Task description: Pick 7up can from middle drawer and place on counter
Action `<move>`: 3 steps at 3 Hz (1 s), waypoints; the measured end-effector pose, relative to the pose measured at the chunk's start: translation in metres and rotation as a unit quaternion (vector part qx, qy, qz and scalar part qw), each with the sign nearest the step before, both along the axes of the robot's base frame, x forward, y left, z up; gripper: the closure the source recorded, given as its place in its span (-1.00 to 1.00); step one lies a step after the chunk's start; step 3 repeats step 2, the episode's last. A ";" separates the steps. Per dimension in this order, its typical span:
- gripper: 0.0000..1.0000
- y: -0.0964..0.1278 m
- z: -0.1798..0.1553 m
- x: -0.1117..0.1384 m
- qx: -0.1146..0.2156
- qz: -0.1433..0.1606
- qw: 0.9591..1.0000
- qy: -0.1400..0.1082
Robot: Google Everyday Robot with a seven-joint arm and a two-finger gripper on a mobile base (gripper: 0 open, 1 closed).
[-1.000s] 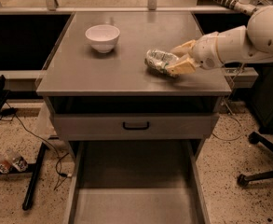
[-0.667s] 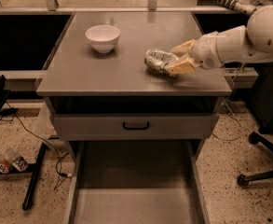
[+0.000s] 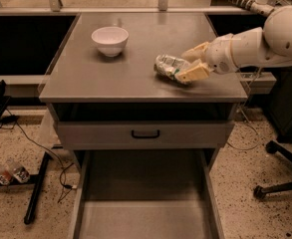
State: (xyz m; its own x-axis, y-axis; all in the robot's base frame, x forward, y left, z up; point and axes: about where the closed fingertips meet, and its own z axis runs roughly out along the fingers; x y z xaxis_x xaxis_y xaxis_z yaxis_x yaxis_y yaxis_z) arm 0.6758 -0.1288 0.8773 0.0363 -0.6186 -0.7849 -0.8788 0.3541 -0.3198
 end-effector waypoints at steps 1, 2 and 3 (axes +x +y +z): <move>-1.00 0.000 0.000 0.000 0.000 0.000 1.000 0.000; -1.00 0.000 0.000 0.000 0.000 0.000 1.000 0.000; -1.00 0.000 0.000 0.000 0.000 0.000 1.000 0.000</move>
Offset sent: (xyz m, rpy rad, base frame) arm 0.0000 0.0000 0.0000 0.0000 0.0000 0.0000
